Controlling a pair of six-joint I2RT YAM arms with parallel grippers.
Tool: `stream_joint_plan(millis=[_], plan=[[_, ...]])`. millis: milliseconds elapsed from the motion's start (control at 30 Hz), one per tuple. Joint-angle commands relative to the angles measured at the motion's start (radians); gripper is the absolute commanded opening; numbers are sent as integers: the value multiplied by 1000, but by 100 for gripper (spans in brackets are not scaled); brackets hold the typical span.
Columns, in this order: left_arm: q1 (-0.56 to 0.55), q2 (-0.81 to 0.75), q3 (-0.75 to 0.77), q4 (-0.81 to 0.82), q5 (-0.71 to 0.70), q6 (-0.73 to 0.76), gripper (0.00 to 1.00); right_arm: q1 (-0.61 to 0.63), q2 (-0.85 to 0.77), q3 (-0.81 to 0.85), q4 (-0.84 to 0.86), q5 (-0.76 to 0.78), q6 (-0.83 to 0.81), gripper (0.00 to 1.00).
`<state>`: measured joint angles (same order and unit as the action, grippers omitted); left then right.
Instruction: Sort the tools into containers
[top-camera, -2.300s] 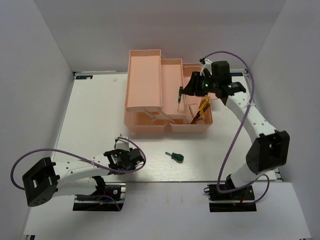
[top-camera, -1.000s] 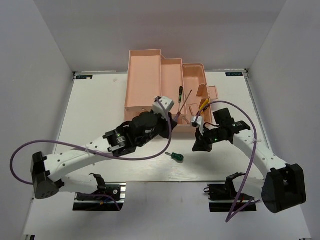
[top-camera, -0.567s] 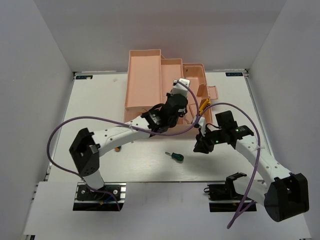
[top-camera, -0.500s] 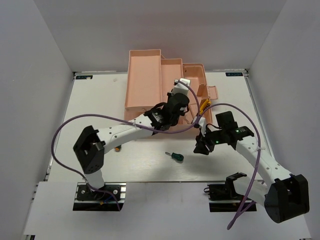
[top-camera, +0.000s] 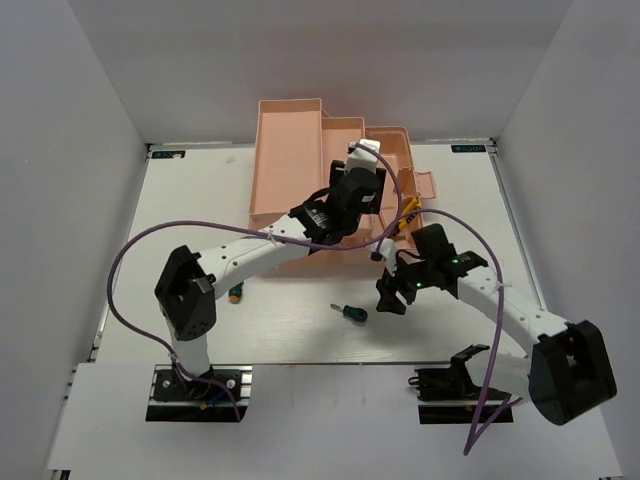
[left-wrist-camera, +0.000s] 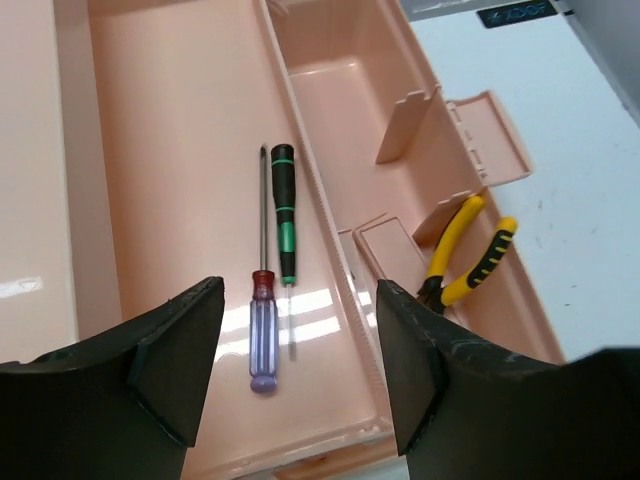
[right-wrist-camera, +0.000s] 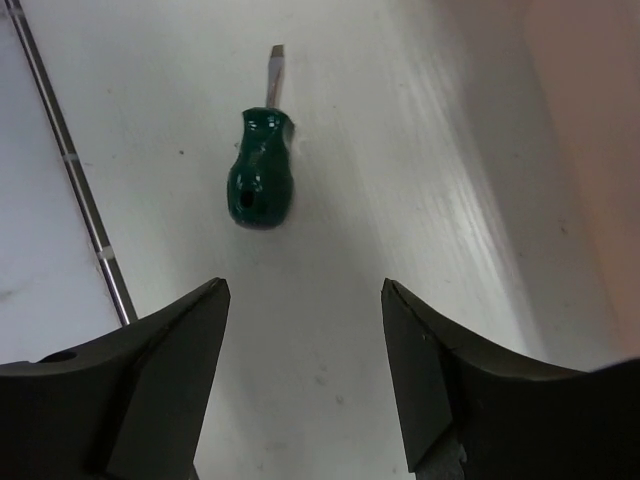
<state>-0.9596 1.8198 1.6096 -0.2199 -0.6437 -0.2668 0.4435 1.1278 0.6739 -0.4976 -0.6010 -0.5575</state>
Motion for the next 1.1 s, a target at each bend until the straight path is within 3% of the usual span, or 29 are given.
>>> stream_joint_plan(millis=[0,100,233,267,433,500,533,567,667,833,1000,1067], plan=[[-22,-104,38,-67,32,-9,73,85,71,23,59,36,-9,69],[-22,-204,-26,-111,44,-18,74,170,102,7,103,96,2,69],[-31,-465,-279,-218,-19,-90,74,250,141,-8,152,180,48,69],[-31,-590,-327,-242,-37,-110,74,268,157,-10,160,196,62,69],[-31,-922,-569,-513,-171,-376,76,349,211,-10,238,323,110,70],[-31,-999,-629,-634,-195,-457,81,362,245,1,251,363,123,70],[-31,-1048,-684,-659,-195,-512,92,385,277,4,252,378,125,70],[-31,-1059,-704,-708,-195,-543,94,394,288,12,252,397,133,69],[-31,-1038,-757,-788,-209,-656,95,432,325,16,260,455,139,62],[-18,-988,-836,-817,-229,-788,100,466,337,15,251,471,136,31],[-8,-999,-936,-771,-238,-819,100,471,288,32,153,330,74,6],[-8,-999,-967,-759,-238,-841,100,469,251,45,64,237,27,5]])
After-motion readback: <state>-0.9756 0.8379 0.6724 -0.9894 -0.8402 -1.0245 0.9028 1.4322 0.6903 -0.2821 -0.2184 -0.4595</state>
